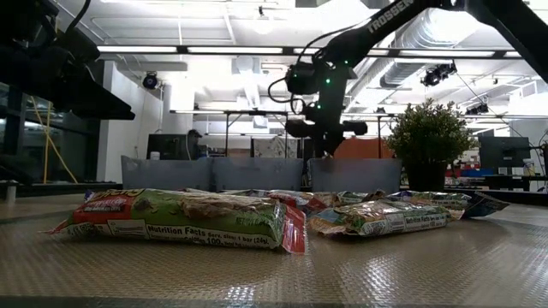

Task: Pick and place Granola Bars by type
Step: Put the yellow granola bar into the right black bin

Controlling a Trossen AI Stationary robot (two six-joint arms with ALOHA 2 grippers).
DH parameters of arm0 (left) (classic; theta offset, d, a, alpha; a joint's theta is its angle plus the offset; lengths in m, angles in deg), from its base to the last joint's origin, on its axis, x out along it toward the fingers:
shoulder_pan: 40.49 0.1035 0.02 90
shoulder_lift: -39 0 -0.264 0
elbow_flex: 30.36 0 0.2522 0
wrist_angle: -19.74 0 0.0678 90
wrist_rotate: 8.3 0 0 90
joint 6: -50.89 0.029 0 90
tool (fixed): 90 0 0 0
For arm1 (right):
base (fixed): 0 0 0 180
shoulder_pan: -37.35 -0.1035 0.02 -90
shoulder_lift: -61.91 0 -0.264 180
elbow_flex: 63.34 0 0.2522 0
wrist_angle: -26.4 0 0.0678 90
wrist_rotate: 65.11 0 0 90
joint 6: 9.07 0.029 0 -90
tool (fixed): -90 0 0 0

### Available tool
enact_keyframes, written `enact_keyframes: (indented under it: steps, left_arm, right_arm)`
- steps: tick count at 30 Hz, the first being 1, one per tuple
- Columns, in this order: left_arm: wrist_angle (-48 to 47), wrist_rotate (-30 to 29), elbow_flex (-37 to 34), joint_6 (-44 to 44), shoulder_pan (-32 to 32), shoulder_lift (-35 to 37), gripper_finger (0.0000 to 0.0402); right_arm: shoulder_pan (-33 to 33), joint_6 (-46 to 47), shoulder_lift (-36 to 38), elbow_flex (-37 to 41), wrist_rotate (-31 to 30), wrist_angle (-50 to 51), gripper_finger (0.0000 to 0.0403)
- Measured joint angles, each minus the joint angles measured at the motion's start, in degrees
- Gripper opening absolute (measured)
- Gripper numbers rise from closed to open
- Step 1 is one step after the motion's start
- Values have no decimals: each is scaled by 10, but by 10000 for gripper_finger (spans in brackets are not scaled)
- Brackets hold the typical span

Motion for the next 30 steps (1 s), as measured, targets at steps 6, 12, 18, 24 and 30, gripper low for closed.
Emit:
enact_keyframes:
  steps: [6,12,18,24,30]
  left_arm:
    - [0,0,0,0,0,0,243]
    - [0,0,0,0,0,0,243]
    - [0,0,0,0,0,0,243]
    - [0,0,0,0,0,0,243]
    - [0,0,0,0,0,0,243]
  right_arm:
    - [-1,0,-7,0,26,2,44]
    - [-1,1,-7,0,42,5,44]
    - [-1,11,-7,0,43,16,53]
    - [-1,11,-7,0,49,20,83]
    - [-1,11,-7,0,50,20,107]
